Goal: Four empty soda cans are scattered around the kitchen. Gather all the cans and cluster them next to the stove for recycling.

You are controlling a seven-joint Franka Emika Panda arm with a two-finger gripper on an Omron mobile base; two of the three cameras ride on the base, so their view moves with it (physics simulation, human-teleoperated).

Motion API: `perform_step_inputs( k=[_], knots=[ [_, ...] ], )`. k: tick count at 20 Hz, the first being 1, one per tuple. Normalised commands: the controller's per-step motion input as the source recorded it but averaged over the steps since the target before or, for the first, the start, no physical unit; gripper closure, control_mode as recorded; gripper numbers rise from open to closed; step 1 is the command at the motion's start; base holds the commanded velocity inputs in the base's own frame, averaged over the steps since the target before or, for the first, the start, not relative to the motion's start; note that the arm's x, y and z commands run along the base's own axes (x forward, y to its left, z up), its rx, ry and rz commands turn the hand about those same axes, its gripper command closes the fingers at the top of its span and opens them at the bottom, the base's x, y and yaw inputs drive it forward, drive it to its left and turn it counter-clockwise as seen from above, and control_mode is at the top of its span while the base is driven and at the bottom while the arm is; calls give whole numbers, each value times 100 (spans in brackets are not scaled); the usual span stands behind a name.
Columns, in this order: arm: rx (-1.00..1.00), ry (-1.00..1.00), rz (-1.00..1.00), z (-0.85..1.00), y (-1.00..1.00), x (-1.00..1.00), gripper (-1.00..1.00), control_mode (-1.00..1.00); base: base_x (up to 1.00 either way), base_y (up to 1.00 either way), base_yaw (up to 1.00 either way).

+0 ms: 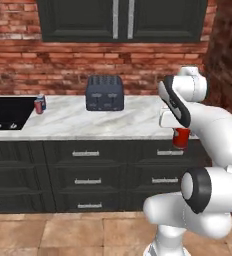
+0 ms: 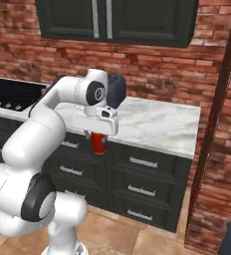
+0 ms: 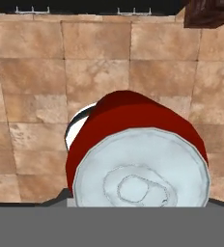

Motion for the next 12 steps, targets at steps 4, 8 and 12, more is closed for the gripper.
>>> perform_step_inputs(
  k=[4, 8, 12],
  knots=[
    [0, 0, 0, 0, 0, 0, 100, 100, 78, 98, 26],
    [0, 0, 0, 0, 0, 0, 100, 100, 100, 47, 21],
    [0, 0, 0, 0, 0, 0, 100, 100, 100, 11, 0]
  ],
)
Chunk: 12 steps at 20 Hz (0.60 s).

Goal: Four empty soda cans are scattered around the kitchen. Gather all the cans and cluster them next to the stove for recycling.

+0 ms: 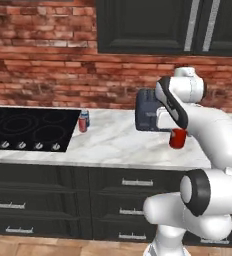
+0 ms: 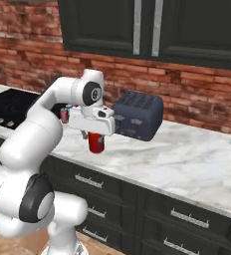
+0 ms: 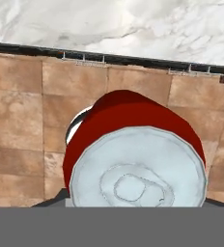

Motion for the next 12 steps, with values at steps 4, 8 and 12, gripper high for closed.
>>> perform_step_inputs(
  k=[4, 8, 12],
  knots=[
    [0, 0, 0, 0, 0, 0, 100, 100, 54, 58, -4],
    [0, 0, 0, 0, 0, 0, 100, 100, 13, 81, -10],
    [0, 0, 0, 0, 0, 0, 100, 100, 11, 78, -12]
  ],
)
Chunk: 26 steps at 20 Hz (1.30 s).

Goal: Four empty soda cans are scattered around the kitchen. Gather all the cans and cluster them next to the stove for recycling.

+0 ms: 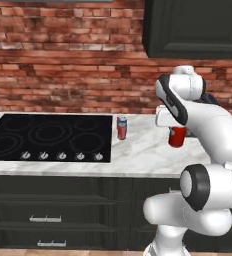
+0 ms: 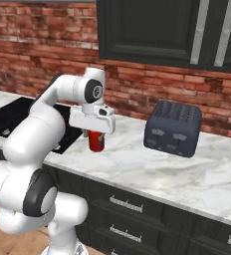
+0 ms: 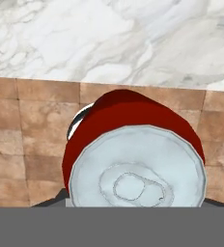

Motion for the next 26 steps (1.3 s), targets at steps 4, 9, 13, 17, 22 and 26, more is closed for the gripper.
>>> perform_step_inputs(
  k=[4, 9, 13, 17, 22, 26],
  knots=[
    [0, 0, 0, 0, 0, 0, 100, 100, 30, 17, -7],
    [0, 0, 0, 0, 0, 0, 100, 100, 38, 6, -1],
    [0, 0, 0, 0, 0, 0, 100, 100, 14, 55, 0],
    [0, 0, 0, 0, 0, 0, 100, 100, 42, 59, -11],
    [0, 0, 0, 0, 0, 0, 100, 100, 46, 22, -9],
    [0, 0, 0, 0, 0, 0, 100, 100, 34, 3, -2]
  ],
)
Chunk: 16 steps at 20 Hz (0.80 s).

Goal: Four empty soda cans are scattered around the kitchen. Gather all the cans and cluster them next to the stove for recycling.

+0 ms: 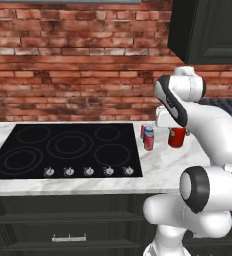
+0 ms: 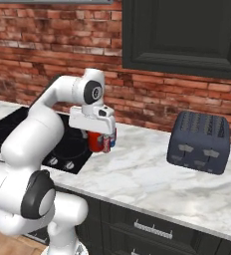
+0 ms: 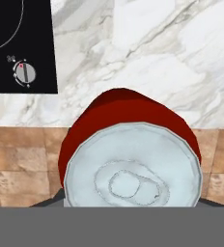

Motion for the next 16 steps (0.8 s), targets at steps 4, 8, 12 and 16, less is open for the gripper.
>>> perform_step_inputs(
  k=[4, 8, 12, 16],
  knots=[
    [0, 0, 0, 0, 0, 0, 100, 100, 19, 17, 0],
    [-1, 2, 0, -40, 29, 19, 100, -100, 3, 6, 0],
    [-1, 2, 0, -63, 33, 44, 100, -100, 0, 0, 0],
    [0, 1, 0, -45, 2, 42, 100, -100, 0, 0, 0]
  ],
)
